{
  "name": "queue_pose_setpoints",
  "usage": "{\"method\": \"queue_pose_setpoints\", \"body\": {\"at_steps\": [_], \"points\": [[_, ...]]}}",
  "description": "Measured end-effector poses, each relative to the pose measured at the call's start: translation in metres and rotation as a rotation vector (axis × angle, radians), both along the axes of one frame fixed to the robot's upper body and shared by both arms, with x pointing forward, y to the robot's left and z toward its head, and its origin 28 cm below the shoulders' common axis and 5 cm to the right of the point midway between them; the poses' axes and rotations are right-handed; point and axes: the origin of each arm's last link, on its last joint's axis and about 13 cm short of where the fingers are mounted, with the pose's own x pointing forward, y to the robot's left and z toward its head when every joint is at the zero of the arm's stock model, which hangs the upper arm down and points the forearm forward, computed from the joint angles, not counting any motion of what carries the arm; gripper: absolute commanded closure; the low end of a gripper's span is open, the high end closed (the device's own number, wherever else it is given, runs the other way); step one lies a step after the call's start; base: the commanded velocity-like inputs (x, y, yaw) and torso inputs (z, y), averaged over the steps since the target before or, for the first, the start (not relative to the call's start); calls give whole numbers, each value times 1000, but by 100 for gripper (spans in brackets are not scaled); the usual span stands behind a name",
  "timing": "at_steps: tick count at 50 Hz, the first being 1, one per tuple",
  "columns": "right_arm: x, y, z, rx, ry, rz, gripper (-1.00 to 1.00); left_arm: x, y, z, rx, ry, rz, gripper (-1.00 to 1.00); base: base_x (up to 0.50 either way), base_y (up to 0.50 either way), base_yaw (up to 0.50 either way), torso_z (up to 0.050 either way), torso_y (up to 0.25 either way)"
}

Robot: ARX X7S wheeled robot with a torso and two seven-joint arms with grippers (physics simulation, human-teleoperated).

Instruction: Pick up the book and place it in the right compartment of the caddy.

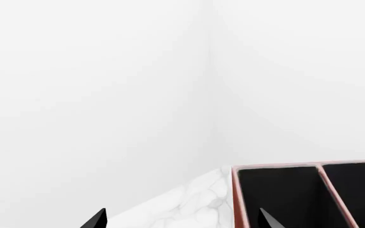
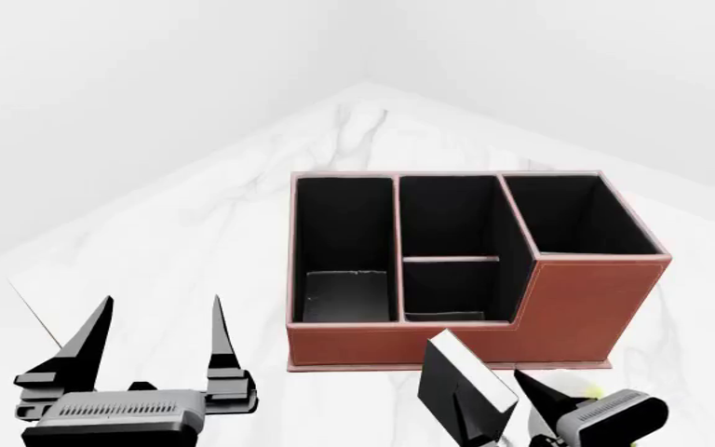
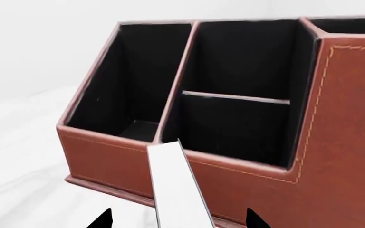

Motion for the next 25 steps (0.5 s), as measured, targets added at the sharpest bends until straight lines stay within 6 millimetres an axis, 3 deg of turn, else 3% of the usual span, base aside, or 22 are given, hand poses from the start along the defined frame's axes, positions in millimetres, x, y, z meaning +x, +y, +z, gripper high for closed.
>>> {"method": "queue_pose_setpoints", "body": {"at_steps": [25], "points": [[0,1,-4,-25,24,-8,-100,0,0,0,1,1,1,-100,0,0,0,0,0]]}}
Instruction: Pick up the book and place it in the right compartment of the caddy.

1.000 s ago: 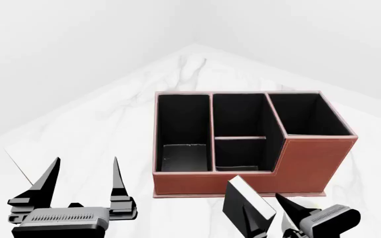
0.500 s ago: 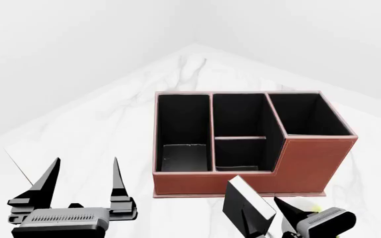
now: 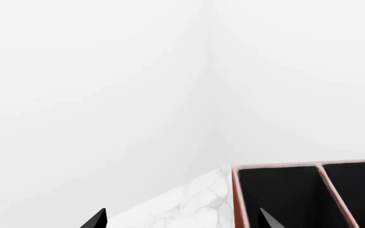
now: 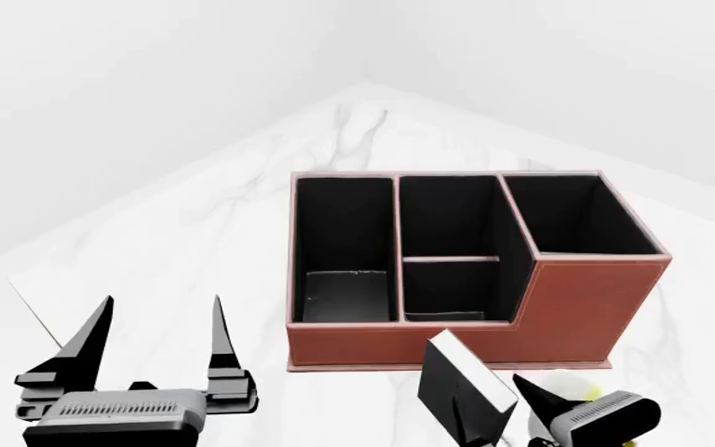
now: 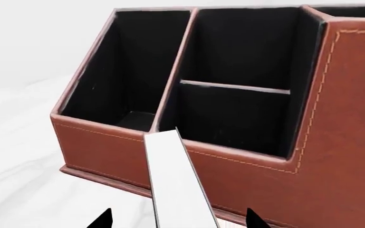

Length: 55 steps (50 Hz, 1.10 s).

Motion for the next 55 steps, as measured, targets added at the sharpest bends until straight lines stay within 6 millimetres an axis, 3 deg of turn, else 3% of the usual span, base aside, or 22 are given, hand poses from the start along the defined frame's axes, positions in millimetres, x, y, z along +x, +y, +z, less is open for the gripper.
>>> {"method": "queue_pose_setpoints", "body": {"at_steps": [8,9,39,55], "points": [[0,0,-1,-6,9,-1,-100,0,0,0,0,0,1,-100,0,0,0,0,0],[0,0,-1,-7,9,0,100,0,0,0,0,0,1,-100,0,0,0,0,0],[-3,0,2,-13,13,-14,100,0,0,0,0,1,4,-100,0,0,0,0,0],[-2,-2,33,-38,-47,-25,100,0,0,0,0,1,8,-100,0,0,0,0,1]]}}
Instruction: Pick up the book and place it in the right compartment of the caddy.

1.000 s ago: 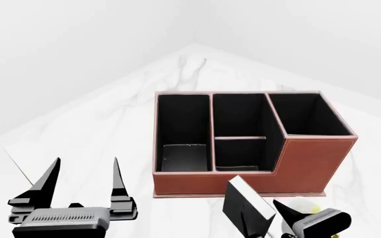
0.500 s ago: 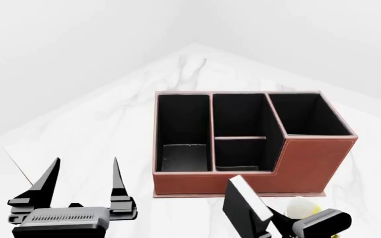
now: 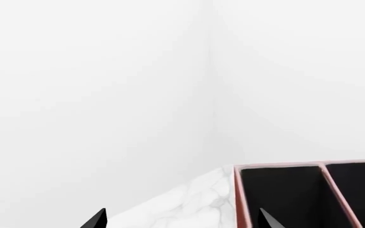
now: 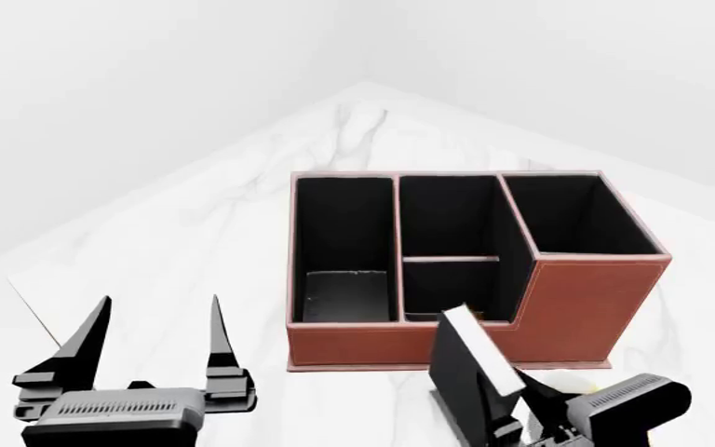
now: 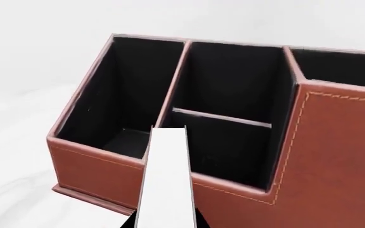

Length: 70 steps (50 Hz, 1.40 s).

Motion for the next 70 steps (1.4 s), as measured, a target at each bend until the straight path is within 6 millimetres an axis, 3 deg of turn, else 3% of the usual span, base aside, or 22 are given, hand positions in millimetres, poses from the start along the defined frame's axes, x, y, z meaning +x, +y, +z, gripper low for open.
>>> {"method": "queue_pose_setpoints", "body": {"at_steps": [7,24,41,59,70], "points": [[2,-2,20,-3,-29,-10,100,0,0,0,0,0,3,-100,0,0,0,0,1],[8,-5,95,12,-126,-20,100,0,0,-1,4,3,3,-100,0,0,0,0,1],[19,1,152,34,-135,-40,100,0,0,-1,8,3,7,-100,0,0,0,0,1],[45,1,200,65,-131,-142,100,0,0,0,8,2,12,-100,0,0,0,0,2],[59,-2,217,70,-134,-233,100,1,0,0,8,3,15,-100,0,0,0,0,1]]}}
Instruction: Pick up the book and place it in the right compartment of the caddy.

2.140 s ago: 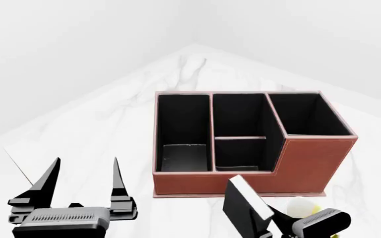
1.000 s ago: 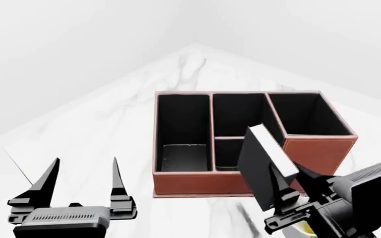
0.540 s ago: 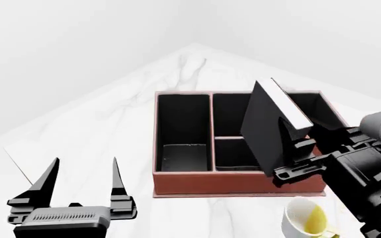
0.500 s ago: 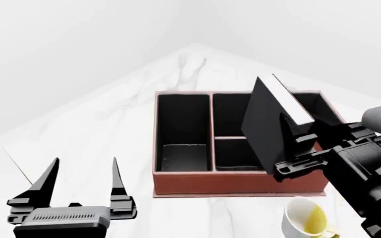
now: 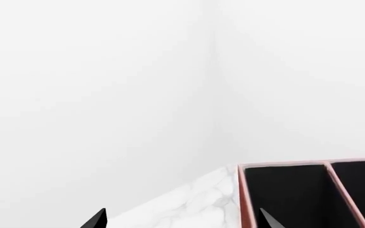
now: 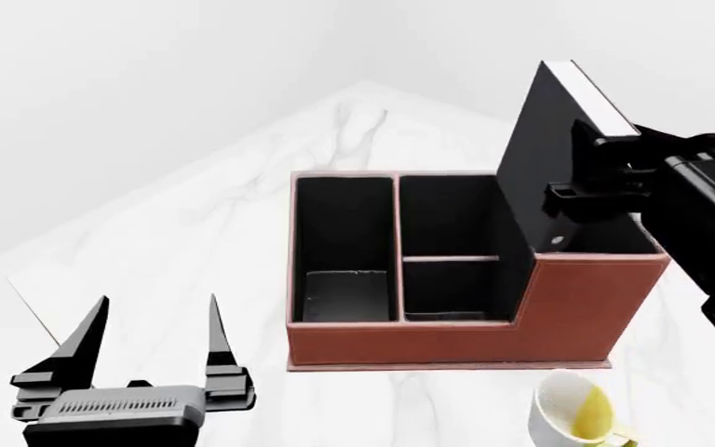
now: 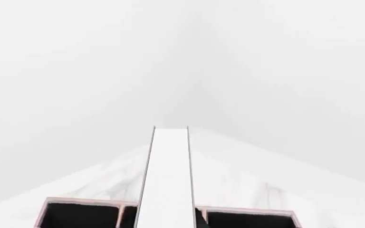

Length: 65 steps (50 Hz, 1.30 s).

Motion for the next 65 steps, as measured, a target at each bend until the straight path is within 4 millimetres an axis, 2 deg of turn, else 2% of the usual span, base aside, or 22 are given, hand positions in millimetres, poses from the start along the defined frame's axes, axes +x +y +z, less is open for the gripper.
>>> {"method": "queue_pose_setpoints", "body": {"at_steps": [23,65], "points": [[22,-3,11,-60,3,-96,100,1,0,-1,0,3,2,-100,0,0,0,1,1],[53,-11,-9,-102,64,-160,100,1,0,-1,0,8,1,-100,0,0,0,0,2]]}}
